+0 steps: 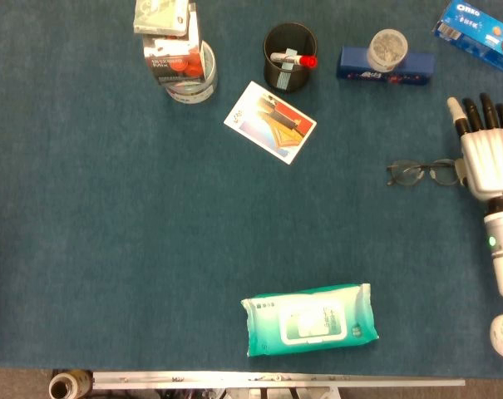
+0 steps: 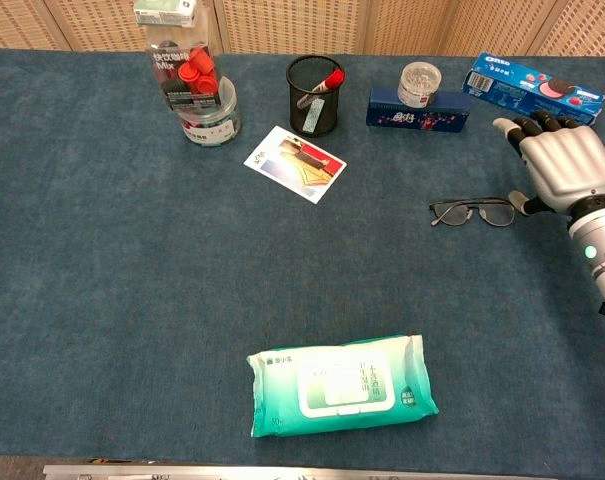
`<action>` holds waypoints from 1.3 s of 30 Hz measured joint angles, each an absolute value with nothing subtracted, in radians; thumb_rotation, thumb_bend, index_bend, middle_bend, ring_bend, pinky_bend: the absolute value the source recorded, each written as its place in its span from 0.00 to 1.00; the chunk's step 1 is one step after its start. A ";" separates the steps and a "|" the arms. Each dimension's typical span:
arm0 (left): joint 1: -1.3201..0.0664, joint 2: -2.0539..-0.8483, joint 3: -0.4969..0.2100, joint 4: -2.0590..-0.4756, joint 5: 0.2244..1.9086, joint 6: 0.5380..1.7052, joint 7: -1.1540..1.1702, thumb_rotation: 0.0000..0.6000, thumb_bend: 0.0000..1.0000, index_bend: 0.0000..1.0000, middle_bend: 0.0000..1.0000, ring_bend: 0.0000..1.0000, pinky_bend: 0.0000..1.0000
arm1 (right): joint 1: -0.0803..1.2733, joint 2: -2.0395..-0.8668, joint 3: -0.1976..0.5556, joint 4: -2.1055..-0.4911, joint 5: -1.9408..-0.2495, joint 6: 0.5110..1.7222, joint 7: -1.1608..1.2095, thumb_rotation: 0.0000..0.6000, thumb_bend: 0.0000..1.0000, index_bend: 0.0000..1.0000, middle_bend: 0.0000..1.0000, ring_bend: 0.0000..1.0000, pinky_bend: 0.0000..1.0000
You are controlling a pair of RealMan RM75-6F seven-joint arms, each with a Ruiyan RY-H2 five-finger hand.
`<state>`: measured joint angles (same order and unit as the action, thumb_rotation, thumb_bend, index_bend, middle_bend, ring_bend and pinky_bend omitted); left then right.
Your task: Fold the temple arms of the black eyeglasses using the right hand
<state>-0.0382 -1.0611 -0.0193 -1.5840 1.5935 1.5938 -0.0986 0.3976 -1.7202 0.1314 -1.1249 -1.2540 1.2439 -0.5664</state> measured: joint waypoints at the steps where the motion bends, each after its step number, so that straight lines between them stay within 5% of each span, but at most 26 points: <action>1: -0.039 -1.061 -0.019 -1.584 1.593 1.593 -0.097 1.00 0.25 0.53 0.40 0.34 0.47 | 0.394 -1.711 0.130 -1.140 -1.261 1.253 -0.560 1.00 0.24 0.12 0.16 0.08 0.17; 21: -0.045 -1.066 -0.022 -1.585 1.582 1.576 -0.083 1.00 0.25 0.53 0.40 0.34 0.47 | 0.217 -1.373 0.093 -1.556 -1.509 1.623 -0.309 1.00 0.25 0.12 0.16 0.08 0.17; 39: -0.067 -1.090 -0.039 -1.564 1.546 1.537 -0.071 1.00 0.25 0.53 0.40 0.34 0.47 | 0.048 -1.304 0.113 -1.484 -1.542 1.842 0.146 1.00 0.25 0.12 0.16 0.08 0.17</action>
